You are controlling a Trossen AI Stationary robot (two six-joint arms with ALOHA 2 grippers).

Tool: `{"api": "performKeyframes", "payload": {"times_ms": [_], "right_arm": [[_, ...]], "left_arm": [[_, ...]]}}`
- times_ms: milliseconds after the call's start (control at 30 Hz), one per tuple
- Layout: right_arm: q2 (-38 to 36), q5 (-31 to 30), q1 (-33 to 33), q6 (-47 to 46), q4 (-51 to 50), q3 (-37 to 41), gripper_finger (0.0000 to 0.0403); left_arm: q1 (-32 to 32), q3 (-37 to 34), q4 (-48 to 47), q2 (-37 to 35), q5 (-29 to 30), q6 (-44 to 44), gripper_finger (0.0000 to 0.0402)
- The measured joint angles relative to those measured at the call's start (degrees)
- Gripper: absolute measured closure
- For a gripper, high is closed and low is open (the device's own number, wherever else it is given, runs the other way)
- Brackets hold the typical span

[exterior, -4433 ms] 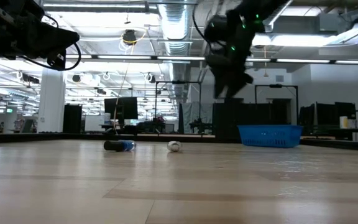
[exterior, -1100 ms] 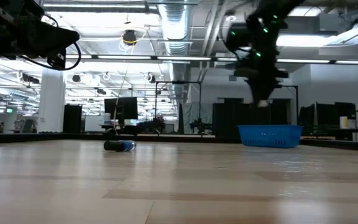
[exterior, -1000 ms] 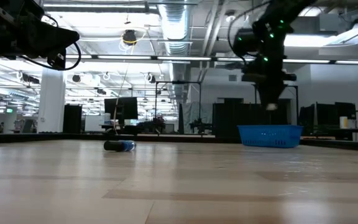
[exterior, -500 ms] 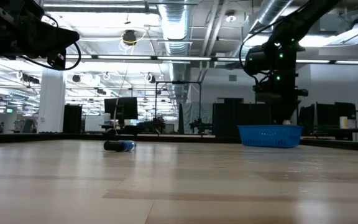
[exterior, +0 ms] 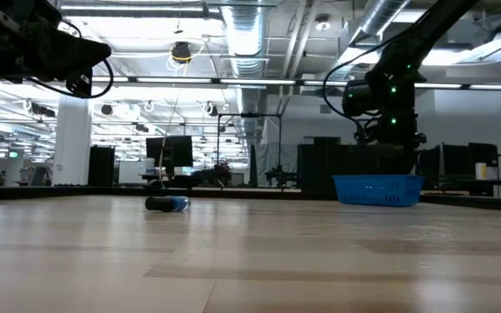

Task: Pick & Place Nail Polish
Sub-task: Put the light gray nail polish bottle into the blue bin, then put the blue nail polish bottle into the blue bin

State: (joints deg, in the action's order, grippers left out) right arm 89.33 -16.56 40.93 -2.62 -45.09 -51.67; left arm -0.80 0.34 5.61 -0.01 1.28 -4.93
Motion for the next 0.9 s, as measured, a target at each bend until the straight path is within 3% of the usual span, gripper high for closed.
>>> {"api": "performKeyframes", "payload": {"times_ms": [400,667,900], "right_arm": [[2.8,0.0,0.0,0.2,-0.7,-0.6,0.0208],[1.7,0.3,-0.5,-0.9,-5.6,-7.7,0.0178],[0.8,9.8,-8.4,-10.9,-4.4,-16.6,0.0179]], "left_arm": [[0.0,0.0,0.0,0.0,0.0,0.0,0.0390],[0.0,0.0,0.0,0.0,0.0,0.0,0.0390],[0.0,0.0,0.0,0.0,0.0,0.0,0.0390]]}}
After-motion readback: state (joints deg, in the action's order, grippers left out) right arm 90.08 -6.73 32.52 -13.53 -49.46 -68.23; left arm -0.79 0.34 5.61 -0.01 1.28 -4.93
